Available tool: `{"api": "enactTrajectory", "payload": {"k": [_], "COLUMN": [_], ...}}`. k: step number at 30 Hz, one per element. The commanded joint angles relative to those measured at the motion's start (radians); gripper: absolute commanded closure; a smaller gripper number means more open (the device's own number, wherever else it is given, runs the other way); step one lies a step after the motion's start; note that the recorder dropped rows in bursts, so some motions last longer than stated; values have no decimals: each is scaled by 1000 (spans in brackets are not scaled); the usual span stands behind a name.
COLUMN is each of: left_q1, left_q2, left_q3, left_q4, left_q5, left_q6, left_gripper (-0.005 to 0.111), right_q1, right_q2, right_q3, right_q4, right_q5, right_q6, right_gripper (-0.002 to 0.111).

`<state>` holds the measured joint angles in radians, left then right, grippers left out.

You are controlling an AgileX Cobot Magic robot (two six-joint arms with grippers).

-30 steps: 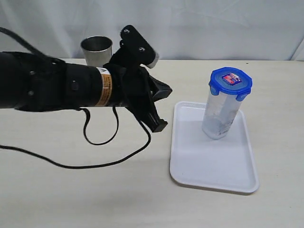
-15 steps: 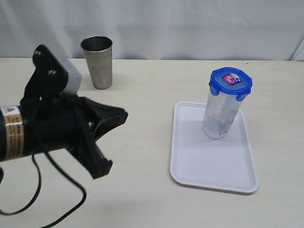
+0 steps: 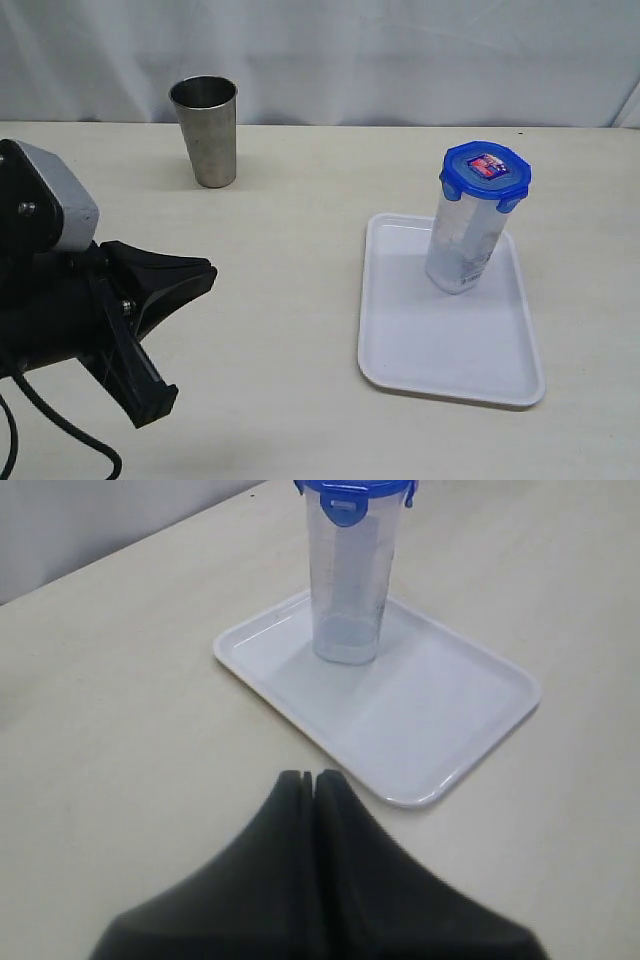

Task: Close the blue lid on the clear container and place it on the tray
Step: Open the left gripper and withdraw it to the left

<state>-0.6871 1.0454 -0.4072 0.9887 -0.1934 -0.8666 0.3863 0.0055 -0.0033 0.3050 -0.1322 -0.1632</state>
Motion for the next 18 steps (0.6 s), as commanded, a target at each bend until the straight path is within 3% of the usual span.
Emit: {"api": "enactTrajectory", "payload": {"k": [1, 11, 13, 16, 18], "left_q1": [1, 1, 1, 1, 1], "left_q2": [-7, -7, -7, -7, -7], "left_q3": [6, 4, 4, 4, 4], "left_q4": [-6, -8, -70, -395, -712], "left_q5": [8, 83, 85, 95, 93], "left_q6": [3, 46, 112, 436, 780], "left_gripper": [107, 107, 107, 107, 107], "right_q1": [0, 0, 0, 0, 0], "right_q2": [-5, -5, -5, -5, -5], "right_q3": [3, 3, 3, 3, 3], "right_q4": [1, 1, 1, 1, 1], "right_q5": [4, 5, 2, 2, 2], "right_q6": [-9, -9, -9, -9, -9], "right_gripper": [104, 104, 104, 104, 104]}}
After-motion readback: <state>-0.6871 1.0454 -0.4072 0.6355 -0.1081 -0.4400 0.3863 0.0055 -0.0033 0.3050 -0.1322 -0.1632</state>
